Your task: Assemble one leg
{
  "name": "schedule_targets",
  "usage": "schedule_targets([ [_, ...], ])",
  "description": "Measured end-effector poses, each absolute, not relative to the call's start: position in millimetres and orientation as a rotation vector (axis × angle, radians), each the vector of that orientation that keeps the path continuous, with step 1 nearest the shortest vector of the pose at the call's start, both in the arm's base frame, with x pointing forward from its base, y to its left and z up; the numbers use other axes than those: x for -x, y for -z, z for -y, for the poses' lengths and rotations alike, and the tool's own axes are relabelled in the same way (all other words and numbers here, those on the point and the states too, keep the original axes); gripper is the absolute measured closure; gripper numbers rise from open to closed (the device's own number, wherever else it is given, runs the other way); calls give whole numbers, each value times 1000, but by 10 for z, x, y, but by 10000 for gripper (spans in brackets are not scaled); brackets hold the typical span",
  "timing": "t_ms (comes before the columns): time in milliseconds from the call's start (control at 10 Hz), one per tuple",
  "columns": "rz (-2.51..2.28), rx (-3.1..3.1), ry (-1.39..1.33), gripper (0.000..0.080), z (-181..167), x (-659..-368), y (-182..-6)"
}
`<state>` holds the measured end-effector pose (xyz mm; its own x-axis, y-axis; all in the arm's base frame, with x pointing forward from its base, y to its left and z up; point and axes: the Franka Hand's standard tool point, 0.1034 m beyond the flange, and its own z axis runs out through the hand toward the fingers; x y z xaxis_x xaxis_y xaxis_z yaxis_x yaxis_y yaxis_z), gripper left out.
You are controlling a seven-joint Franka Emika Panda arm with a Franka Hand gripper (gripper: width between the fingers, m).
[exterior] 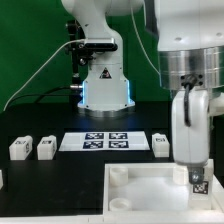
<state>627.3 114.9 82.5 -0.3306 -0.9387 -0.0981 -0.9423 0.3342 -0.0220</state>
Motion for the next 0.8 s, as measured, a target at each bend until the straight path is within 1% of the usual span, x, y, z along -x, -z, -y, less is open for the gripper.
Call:
schedule_targets([
  [200, -2459, 1760, -46, 153, -1251, -6211, -932],
  [400, -2448, 1772, -56, 151, -1326, -6166, -996],
  [800, -2449, 1787, -67, 151, -1334, -6153, -983],
])
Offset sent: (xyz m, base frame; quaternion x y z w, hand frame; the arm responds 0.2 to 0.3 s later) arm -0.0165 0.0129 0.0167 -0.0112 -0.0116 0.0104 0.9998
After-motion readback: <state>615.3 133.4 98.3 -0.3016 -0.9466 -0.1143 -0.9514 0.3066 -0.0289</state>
